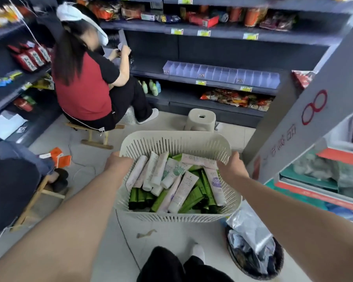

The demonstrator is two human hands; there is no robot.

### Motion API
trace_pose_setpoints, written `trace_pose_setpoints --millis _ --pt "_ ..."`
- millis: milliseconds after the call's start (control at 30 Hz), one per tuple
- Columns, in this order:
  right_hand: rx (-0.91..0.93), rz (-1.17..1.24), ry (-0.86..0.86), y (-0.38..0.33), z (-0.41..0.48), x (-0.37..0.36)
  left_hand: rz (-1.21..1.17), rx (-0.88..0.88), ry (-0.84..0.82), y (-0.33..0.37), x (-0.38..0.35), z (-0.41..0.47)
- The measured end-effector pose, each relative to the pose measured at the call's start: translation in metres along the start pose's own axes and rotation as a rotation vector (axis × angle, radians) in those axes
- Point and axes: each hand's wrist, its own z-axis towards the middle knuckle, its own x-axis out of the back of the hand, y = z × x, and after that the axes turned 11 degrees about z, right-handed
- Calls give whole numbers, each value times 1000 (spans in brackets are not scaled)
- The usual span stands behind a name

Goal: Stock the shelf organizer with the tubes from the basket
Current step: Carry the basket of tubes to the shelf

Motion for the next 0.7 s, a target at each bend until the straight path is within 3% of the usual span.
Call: trace_pose_setpoints --millis 400,700 --pt "-138 134 150 -89 143 -25 131 -145 -165 158 -18 182" --pt "-233 194 243 -115 217 -33 229 -266 -236 255 -46 261"
